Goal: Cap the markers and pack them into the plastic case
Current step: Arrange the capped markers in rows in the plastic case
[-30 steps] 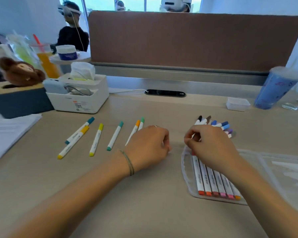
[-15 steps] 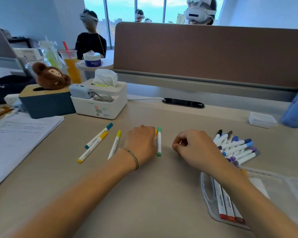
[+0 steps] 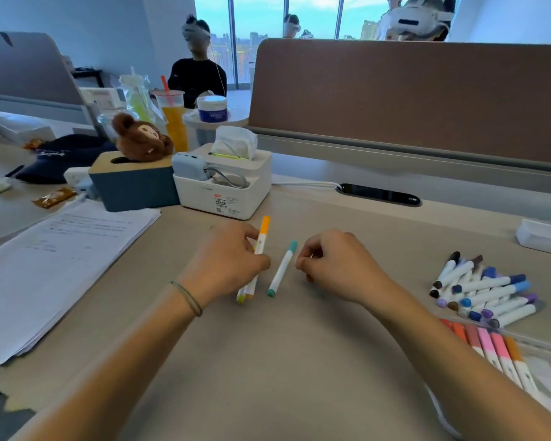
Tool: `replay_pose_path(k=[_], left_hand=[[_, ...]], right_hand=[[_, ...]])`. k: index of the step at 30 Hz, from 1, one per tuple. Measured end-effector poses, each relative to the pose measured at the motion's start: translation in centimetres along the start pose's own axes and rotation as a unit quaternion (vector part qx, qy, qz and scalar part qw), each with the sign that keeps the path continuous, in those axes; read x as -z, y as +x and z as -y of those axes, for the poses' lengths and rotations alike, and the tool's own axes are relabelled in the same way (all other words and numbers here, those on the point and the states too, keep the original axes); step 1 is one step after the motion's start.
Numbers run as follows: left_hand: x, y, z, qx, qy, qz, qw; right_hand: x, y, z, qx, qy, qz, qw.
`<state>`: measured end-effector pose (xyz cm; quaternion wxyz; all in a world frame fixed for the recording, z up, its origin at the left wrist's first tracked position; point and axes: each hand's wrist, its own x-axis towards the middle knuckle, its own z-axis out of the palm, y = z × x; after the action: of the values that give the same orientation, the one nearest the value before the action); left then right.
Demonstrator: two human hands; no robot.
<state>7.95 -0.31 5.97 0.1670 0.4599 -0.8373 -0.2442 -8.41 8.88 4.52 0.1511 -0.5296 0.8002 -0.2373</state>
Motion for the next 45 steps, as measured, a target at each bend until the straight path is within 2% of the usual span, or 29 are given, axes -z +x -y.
replay_pose_path(k=[7, 11, 19, 24, 28, 32, 38, 45], left_hand=[[3.3, -1.3, 7.0, 0.085, -0.022, -0.008, 0.996], [3.9, -1.8, 9.4, 0.109, -0.063, -0.02, 0.992], [4.2, -2.8, 11.4, 0.099, -0.104, -0.015, 0.989], [4.0, -3.2, 11.5, 0.073, -0.146, -0.003, 0.987], [3.3, -3.7, 9.7, 0.045, -0.192, 0.023, 0.98], [2.3, -4.1, 6.1, 0.006, -0.192, 0.06, 0.98], [-1.2, -3.5, -0.7, -0.066, -0.203, 0.09, 0.973], [-6.9, -3.8, -9.1, -0.132, -0.285, 0.164, 0.935]], right_hand=[[-5.0, 4.1, 6.6, 0.016, 0.033, 0.06, 0.998], [-7.3, 5.9, 9.2, 0.001, -0.029, 0.068, 0.997], [-8.6, 6.9, 11.7, -0.042, -0.125, 0.082, 0.988], [-7.6, 6.6, 11.6, -0.062, -0.018, 0.145, 0.987], [-4.9, 4.9, 10.2, -0.091, 0.128, 0.161, 0.974], [-0.9, 1.6, 7.3, -0.079, 0.218, 0.114, 0.966], [3.7, -3.4, 1.1, -0.111, 0.265, 0.04, 0.957], [9.3, -9.9, -6.5, -0.192, 0.262, -0.036, 0.945]])
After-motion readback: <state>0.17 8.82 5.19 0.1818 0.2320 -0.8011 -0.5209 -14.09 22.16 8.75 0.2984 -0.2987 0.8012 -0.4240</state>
